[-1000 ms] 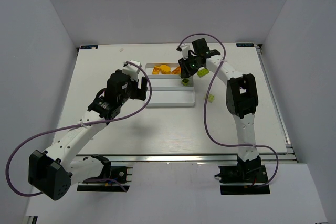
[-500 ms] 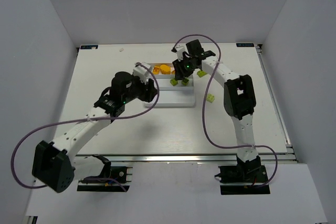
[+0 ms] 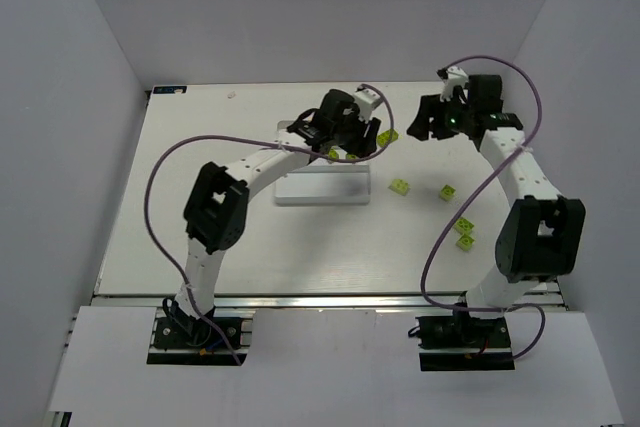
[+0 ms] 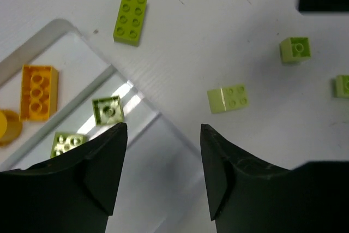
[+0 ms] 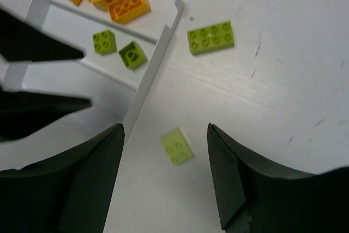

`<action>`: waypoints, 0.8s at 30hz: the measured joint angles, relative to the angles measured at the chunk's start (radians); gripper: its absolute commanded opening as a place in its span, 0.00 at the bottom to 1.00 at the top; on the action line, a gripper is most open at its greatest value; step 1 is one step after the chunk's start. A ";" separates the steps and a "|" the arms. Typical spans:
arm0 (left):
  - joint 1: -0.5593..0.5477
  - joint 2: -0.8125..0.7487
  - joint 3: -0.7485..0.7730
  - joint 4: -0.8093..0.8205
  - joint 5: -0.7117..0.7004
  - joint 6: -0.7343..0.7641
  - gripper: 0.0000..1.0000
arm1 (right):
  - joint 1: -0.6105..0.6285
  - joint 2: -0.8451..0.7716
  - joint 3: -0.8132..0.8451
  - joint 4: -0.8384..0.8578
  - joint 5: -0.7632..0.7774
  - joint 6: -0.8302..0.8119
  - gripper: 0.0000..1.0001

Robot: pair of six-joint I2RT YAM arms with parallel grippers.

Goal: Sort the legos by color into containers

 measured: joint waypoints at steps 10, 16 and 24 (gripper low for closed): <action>-0.056 0.389 0.420 -0.051 -0.037 0.177 0.81 | -0.188 -0.338 -0.235 -0.051 -0.363 -0.031 0.76; -0.059 0.486 0.481 0.061 -0.059 0.212 0.82 | -0.238 -0.495 -0.328 -0.011 -0.513 -0.025 0.75; -0.058 0.583 0.521 0.220 -0.129 0.229 0.85 | -0.297 -0.462 -0.367 -0.006 -0.578 -0.023 0.74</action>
